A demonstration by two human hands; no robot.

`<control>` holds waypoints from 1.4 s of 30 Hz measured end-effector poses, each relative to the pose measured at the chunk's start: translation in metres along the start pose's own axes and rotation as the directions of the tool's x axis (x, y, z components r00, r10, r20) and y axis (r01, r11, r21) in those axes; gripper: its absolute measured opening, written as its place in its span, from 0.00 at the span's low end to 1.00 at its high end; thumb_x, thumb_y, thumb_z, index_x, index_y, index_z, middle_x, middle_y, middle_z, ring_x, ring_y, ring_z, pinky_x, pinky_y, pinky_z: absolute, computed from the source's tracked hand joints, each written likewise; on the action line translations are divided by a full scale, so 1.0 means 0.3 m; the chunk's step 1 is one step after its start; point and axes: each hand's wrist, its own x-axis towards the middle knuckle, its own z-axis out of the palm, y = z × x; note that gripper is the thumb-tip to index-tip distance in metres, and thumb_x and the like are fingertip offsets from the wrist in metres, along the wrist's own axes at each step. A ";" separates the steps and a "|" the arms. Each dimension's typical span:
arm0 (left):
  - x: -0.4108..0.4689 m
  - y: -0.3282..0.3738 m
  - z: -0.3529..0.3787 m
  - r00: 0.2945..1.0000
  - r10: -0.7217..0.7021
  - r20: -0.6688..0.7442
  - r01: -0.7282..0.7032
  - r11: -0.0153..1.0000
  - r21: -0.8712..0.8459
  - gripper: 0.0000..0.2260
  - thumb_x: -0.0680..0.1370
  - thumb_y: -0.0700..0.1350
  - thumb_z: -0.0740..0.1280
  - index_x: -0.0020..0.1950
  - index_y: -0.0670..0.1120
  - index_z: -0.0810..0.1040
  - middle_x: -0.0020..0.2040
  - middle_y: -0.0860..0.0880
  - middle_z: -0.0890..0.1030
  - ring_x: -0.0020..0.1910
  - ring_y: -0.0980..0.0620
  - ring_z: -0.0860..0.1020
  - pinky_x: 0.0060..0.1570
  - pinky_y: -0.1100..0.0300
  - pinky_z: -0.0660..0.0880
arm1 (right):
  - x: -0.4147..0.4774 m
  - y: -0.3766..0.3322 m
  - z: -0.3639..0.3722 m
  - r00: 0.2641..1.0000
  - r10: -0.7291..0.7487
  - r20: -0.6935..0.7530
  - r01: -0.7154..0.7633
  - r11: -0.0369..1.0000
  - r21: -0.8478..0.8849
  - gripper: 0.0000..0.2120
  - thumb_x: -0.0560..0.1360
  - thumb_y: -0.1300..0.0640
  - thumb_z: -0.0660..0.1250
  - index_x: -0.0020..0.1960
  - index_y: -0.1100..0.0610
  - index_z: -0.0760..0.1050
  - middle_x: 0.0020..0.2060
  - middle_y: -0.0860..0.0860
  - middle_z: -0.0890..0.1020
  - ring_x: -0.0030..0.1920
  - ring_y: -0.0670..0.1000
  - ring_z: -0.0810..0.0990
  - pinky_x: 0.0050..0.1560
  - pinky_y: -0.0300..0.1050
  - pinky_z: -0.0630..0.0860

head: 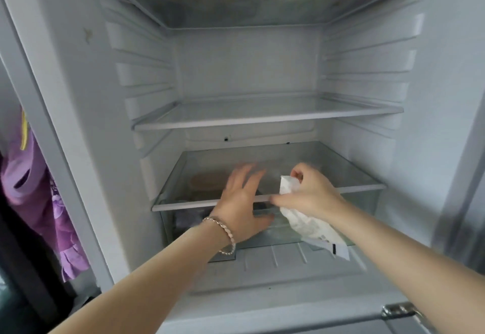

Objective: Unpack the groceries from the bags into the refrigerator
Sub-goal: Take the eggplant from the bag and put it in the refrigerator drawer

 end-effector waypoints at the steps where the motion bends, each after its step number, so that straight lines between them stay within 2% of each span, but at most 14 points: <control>1: -0.011 0.033 -0.026 0.998 -0.038 0.042 0.050 0.931 -0.363 0.28 0.75 0.43 0.70 0.72 0.45 0.63 0.72 0.42 0.64 0.67 0.49 0.67 0.69 0.62 0.60 | -0.007 -0.008 -0.008 0.996 0.054 0.074 -0.066 0.980 0.185 0.19 0.65 0.52 0.76 0.47 0.55 0.68 0.36 0.47 0.75 0.33 0.45 0.74 0.31 0.39 0.68; 2: -0.016 0.054 -0.045 0.992 -0.079 0.098 0.124 0.753 -0.646 0.20 0.75 0.40 0.69 0.66 0.42 0.70 0.66 0.40 0.73 0.58 0.49 0.75 0.62 0.60 0.70 | -0.017 -0.016 -0.018 0.983 0.098 0.154 -0.149 0.918 0.369 0.16 0.67 0.54 0.75 0.46 0.56 0.70 0.33 0.48 0.76 0.31 0.46 0.75 0.32 0.39 0.70; 4: -0.021 0.097 -0.072 0.957 -0.137 0.257 0.291 0.479 -0.828 0.16 0.74 0.48 0.68 0.58 0.41 0.78 0.54 0.41 0.82 0.50 0.45 0.81 0.54 0.53 0.77 | -0.030 -0.029 -0.037 0.945 0.121 0.303 -0.295 0.714 0.636 0.08 0.70 0.56 0.70 0.41 0.57 0.72 0.28 0.52 0.76 0.30 0.50 0.76 0.38 0.43 0.73; 7: -0.040 0.150 -0.078 0.946 -0.124 0.298 0.302 0.665 -0.683 0.14 0.74 0.56 0.69 0.50 0.47 0.81 0.41 0.53 0.84 0.41 0.55 0.82 0.44 0.65 0.78 | -0.056 -0.053 -0.056 0.921 0.152 0.359 -0.384 0.513 0.768 0.10 0.73 0.56 0.63 0.34 0.58 0.70 0.25 0.54 0.74 0.29 0.53 0.73 0.38 0.45 0.71; 10: -0.049 0.192 -0.095 0.954 -0.195 0.226 0.292 0.765 -0.574 0.11 0.73 0.57 0.68 0.44 0.49 0.80 0.36 0.56 0.82 0.32 0.62 0.79 0.37 0.68 0.76 | -0.081 -0.077 -0.069 0.947 0.188 0.259 -0.320 0.529 0.786 0.11 0.76 0.54 0.61 0.36 0.57 0.71 0.26 0.53 0.75 0.29 0.52 0.73 0.37 0.44 0.70; 15: -0.058 0.249 -0.134 0.920 -0.381 0.089 0.356 0.721 -0.595 0.18 0.75 0.56 0.66 0.41 0.41 0.78 0.34 0.48 0.80 0.30 0.53 0.77 0.32 0.64 0.73 | -0.129 -0.069 -0.081 0.936 0.082 0.344 -0.300 0.699 0.649 0.29 0.66 0.31 0.65 0.50 0.55 0.82 0.44 0.53 0.86 0.48 0.54 0.84 0.58 0.53 0.77; 19: -0.057 0.289 -0.173 0.920 -0.387 -0.057 0.220 0.634 -0.741 0.10 0.72 0.48 0.72 0.47 0.46 0.74 0.38 0.48 0.82 0.32 0.54 0.80 0.30 0.62 0.78 | -0.172 -0.104 -0.097 0.954 0.105 0.279 -0.286 0.595 0.751 0.16 0.75 0.43 0.65 0.47 0.57 0.80 0.37 0.54 0.85 0.39 0.53 0.84 0.43 0.48 0.80; 22: -0.062 0.311 -0.202 0.963 -0.260 0.066 0.198 0.522 -0.830 0.14 0.72 0.40 0.72 0.51 0.49 0.70 0.38 0.46 0.82 0.30 0.53 0.81 0.30 0.60 0.79 | -0.182 -0.135 -0.108 0.981 0.163 0.106 -0.181 0.567 0.804 0.11 0.80 0.50 0.59 0.49 0.54 0.77 0.39 0.55 0.84 0.41 0.55 0.83 0.46 0.51 0.80; 25: -0.054 0.336 -0.284 0.959 -0.116 0.257 0.282 0.362 -0.888 0.13 0.73 0.45 0.71 0.57 0.46 0.76 0.45 0.42 0.83 0.40 0.46 0.81 0.43 0.54 0.80 | -0.172 -0.149 -0.157 0.971 0.140 -0.195 0.022 0.757 0.653 0.14 0.82 0.49 0.53 0.47 0.51 0.76 0.39 0.54 0.83 0.36 0.50 0.81 0.33 0.34 0.76; 27: -0.029 0.340 -0.326 0.950 -0.101 0.297 0.312 0.387 -0.868 0.14 0.74 0.54 0.68 0.53 0.45 0.81 0.48 0.43 0.84 0.47 0.44 0.82 0.51 0.51 0.79 | -0.176 -0.166 -0.186 0.957 0.021 -0.290 0.128 0.864 0.486 0.14 0.82 0.50 0.53 0.46 0.51 0.75 0.39 0.52 0.82 0.34 0.46 0.80 0.30 0.33 0.73; 30: 0.020 0.347 -0.368 0.941 -0.180 0.285 0.337 0.480 -0.810 0.14 0.77 0.53 0.65 0.48 0.42 0.80 0.42 0.44 0.84 0.40 0.48 0.82 0.43 0.54 0.82 | -0.181 -0.200 -0.203 0.925 -0.137 -0.354 0.236 0.938 0.252 0.15 0.81 0.48 0.53 0.44 0.55 0.73 0.36 0.50 0.80 0.33 0.46 0.78 0.33 0.40 0.74; 34: 0.099 0.345 -0.408 0.946 -0.296 0.129 0.266 0.489 -0.831 0.11 0.79 0.45 0.63 0.40 0.41 0.76 0.36 0.44 0.79 0.32 0.49 0.79 0.25 0.59 0.79 | -0.166 -0.272 -0.262 0.934 -0.187 -0.305 0.203 0.979 0.023 0.18 0.75 0.38 0.59 0.47 0.54 0.66 0.37 0.47 0.79 0.35 0.46 0.78 0.34 0.41 0.74; 39: 0.283 0.318 -0.424 0.958 -0.287 0.005 0.196 0.642 -0.741 0.15 0.81 0.46 0.60 0.35 0.44 0.68 0.42 0.42 0.77 0.48 0.42 0.78 0.58 0.46 0.75 | -0.066 -0.327 -0.298 0.945 -0.197 -0.262 0.122 0.953 -0.277 0.50 0.57 0.28 0.70 0.68 0.48 0.52 0.56 0.47 0.77 0.50 0.49 0.80 0.44 0.45 0.77; 42: 0.402 0.308 -0.420 0.953 -0.283 0.104 0.250 0.550 -0.797 0.16 0.82 0.43 0.56 0.34 0.44 0.67 0.30 0.47 0.77 0.35 0.47 0.80 0.44 0.51 0.81 | 0.015 -0.330 -0.347 0.946 -0.206 -0.249 0.074 0.888 -0.455 0.52 0.63 0.32 0.69 0.74 0.39 0.37 0.67 0.53 0.61 0.66 0.58 0.69 0.55 0.48 0.69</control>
